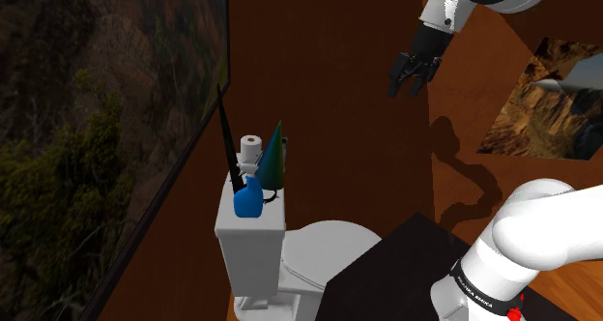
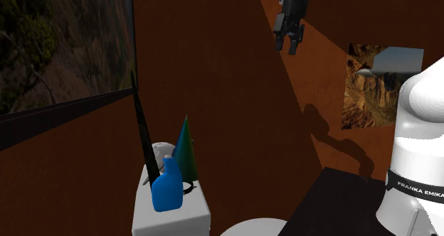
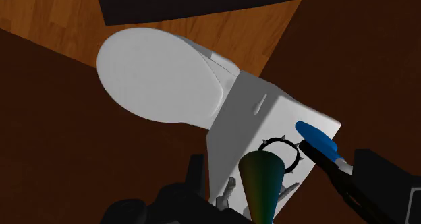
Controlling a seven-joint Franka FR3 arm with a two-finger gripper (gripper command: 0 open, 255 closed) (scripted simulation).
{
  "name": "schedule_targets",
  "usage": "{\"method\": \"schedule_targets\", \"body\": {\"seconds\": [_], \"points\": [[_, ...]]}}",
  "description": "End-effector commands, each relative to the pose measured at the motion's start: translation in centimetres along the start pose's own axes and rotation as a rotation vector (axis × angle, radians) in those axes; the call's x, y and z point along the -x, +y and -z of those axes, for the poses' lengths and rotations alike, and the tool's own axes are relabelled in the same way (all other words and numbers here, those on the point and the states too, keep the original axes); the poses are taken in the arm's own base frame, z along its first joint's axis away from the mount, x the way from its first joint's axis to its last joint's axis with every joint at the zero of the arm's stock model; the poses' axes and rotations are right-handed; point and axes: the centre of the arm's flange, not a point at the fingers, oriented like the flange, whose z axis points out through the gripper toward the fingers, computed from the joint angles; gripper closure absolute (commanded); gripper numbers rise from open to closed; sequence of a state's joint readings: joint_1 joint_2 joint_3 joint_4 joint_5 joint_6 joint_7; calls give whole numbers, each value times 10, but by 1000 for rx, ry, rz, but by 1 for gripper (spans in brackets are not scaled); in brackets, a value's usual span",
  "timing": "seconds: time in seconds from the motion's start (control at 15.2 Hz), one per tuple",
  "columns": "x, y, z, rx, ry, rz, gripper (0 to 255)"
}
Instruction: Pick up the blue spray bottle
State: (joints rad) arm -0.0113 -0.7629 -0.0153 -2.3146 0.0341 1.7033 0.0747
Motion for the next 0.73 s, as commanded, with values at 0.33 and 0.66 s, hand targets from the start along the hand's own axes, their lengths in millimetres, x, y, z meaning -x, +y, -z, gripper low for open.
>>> {"method": "schedule_targets", "body": {"seconds": [0.33,0.66], "points": [[-48,-21,-44,-2,-22,125,0],[-92,-49,-88,-4,-45,250,0]]}}
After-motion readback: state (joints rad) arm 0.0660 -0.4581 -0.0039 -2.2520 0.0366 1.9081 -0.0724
